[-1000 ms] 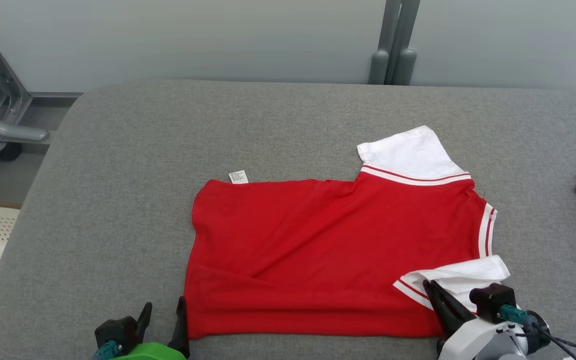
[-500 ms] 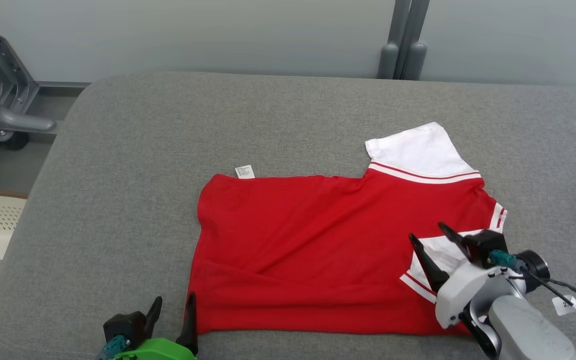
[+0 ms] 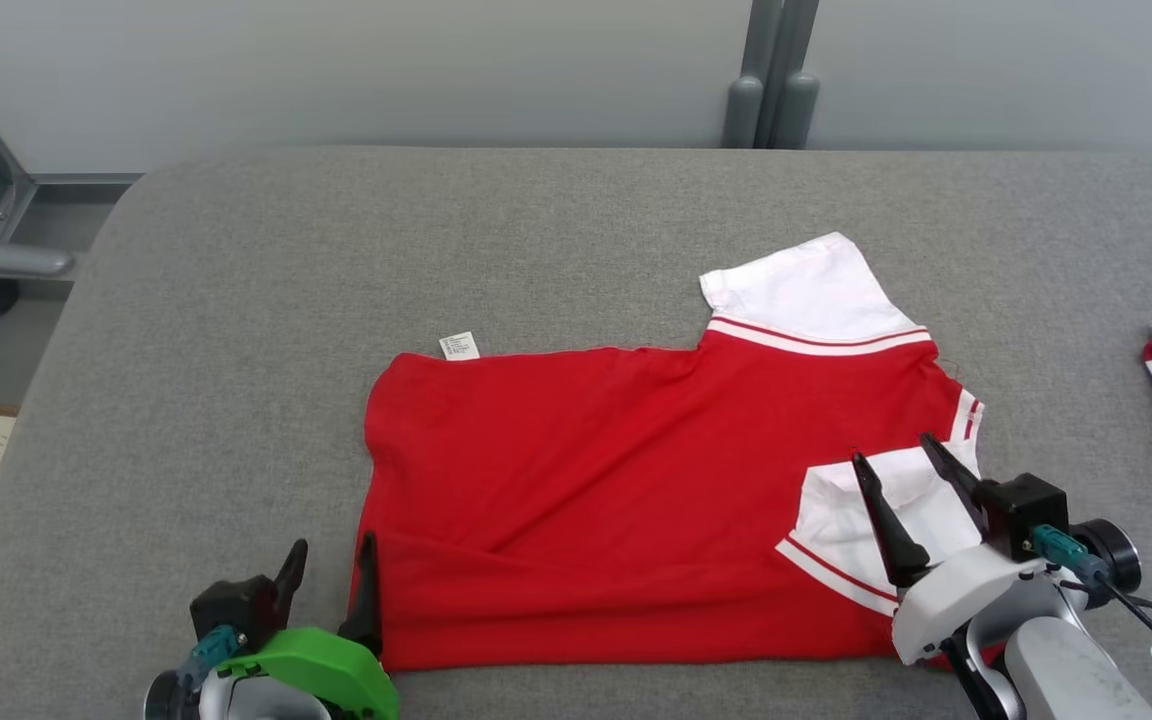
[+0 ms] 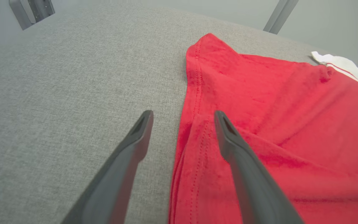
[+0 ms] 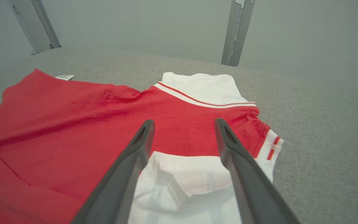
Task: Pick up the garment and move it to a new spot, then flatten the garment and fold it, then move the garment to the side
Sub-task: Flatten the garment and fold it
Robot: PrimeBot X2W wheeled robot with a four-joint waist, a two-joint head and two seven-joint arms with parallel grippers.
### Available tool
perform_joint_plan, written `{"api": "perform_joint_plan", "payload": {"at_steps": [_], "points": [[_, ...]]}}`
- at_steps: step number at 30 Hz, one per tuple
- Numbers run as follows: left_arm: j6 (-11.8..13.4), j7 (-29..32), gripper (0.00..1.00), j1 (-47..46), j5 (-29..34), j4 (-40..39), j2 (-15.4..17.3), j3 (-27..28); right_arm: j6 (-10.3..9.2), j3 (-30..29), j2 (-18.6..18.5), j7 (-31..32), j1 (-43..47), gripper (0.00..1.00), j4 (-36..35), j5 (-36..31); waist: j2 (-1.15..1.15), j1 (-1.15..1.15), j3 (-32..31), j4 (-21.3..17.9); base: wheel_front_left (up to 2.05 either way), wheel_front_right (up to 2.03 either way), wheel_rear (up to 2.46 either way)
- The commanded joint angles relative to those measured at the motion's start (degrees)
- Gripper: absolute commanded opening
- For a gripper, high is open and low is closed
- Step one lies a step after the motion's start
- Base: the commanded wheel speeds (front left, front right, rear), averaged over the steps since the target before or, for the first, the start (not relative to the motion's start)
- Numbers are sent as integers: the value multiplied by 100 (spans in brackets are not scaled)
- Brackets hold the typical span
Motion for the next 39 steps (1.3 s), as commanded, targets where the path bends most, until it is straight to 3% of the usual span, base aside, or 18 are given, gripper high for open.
{"api": "perform_joint_plan", "payload": {"at_steps": [1,7,19,23,33,35,39], "points": [[-14,3,100,-185,119,12,25,23,-2,-28,-3,-13,84,100,-56,4,0,0,83,-113,0,0,0],[-62,3,100,-885,395,229,31,278,-2,46,-52,-13,16,100,-216,79,0,0,413,-401,0,0,0],[-138,3,100,-2343,553,1694,327,697,-2,215,-130,-13,-351,100,-496,163,0,0,963,-924,0,0,0],[28,3,100,-2574,607,2076,447,844,-2,232,-166,-13,-424,100,-584,172,0,0,1118,-1053,0,0,0],[-24,3,100,-2769,710,2413,350,848,-2,194,-180,-13,-519,100,-679,136,0,0,1267,-1087,0,0,0],[-47,5,94,-2794,707,2453,321,859,-2,211,-166,-13,-562,100,-688,145,0,0,1272,-1087,0,0,0],[-85,6,47,-2866,737,2435,301,835,-2,252,-180,-13,-642,100,-696,177,0,0,1285,-1084,0,0,0]]}}
